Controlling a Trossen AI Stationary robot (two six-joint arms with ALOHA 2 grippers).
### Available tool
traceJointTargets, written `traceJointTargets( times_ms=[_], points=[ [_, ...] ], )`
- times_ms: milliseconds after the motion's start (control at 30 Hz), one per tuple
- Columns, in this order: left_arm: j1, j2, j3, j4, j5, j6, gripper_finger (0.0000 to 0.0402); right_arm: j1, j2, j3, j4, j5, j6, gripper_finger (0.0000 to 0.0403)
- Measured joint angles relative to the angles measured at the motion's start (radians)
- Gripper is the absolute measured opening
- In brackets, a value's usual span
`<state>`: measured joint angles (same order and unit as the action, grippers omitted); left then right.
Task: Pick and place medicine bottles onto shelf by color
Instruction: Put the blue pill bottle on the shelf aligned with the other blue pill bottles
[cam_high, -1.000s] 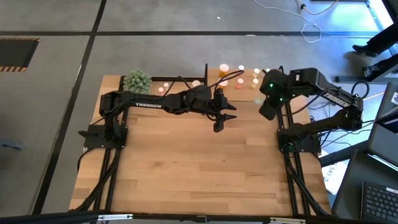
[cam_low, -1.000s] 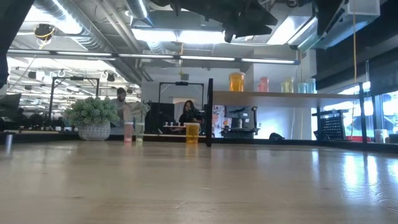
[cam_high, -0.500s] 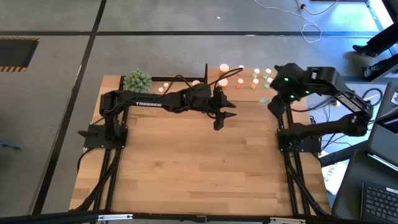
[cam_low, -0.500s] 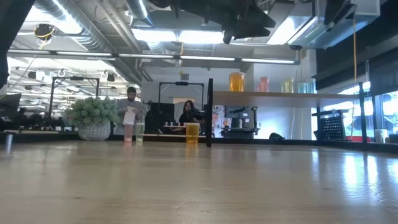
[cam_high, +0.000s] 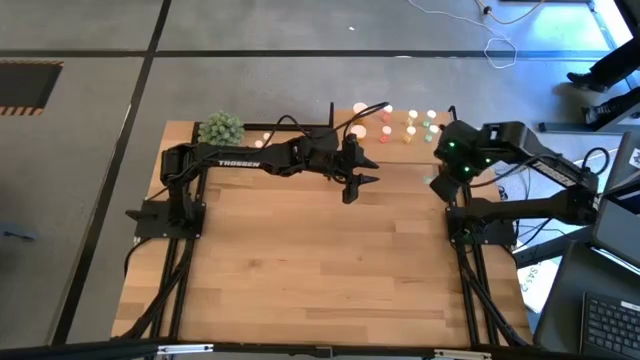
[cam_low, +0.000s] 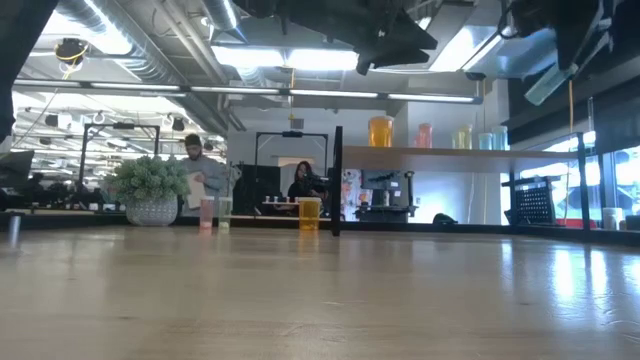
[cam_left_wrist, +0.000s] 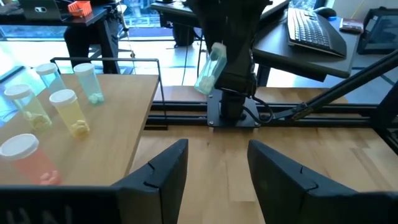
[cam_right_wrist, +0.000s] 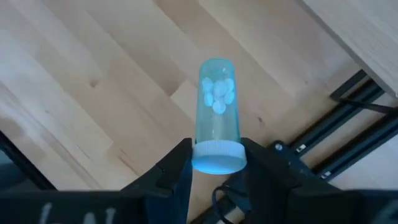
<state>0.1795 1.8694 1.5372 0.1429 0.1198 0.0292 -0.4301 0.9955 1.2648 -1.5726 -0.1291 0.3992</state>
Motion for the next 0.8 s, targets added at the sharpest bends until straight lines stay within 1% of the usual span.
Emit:
traceJointTargets(
  times_ms=[167,300,433,633,800],
  points=[
    [0.0,0.0,0.0,0.0,0.002,0.0,0.0163,-0.015,0.071,0.047,0.004,0.006,-0.061,0.0124],
    [0.0,0.0,0.0,0.0,0.002,0.0,0.0163,-0.061,0.127,0.114,0.005,0.015,-0.105,0.0124],
    [0.0,0.0,0.0,0.001,0.002,0.006,0.0163,-0.1,0.152,0.162,0.003,0.016,-0.174,0.0124],
    [0.0,0.0,0.0,0.001,0.002,0.007,0.0163,-0.097,0.172,0.175,0.001,0.022,-0.299,0.0124],
    [0.0,0.0,0.0,0.001,0.002,0.007,0.0163,-0.093,0.177,0.175,0.001,0.023,-0.367,0.0124]
  ],
)
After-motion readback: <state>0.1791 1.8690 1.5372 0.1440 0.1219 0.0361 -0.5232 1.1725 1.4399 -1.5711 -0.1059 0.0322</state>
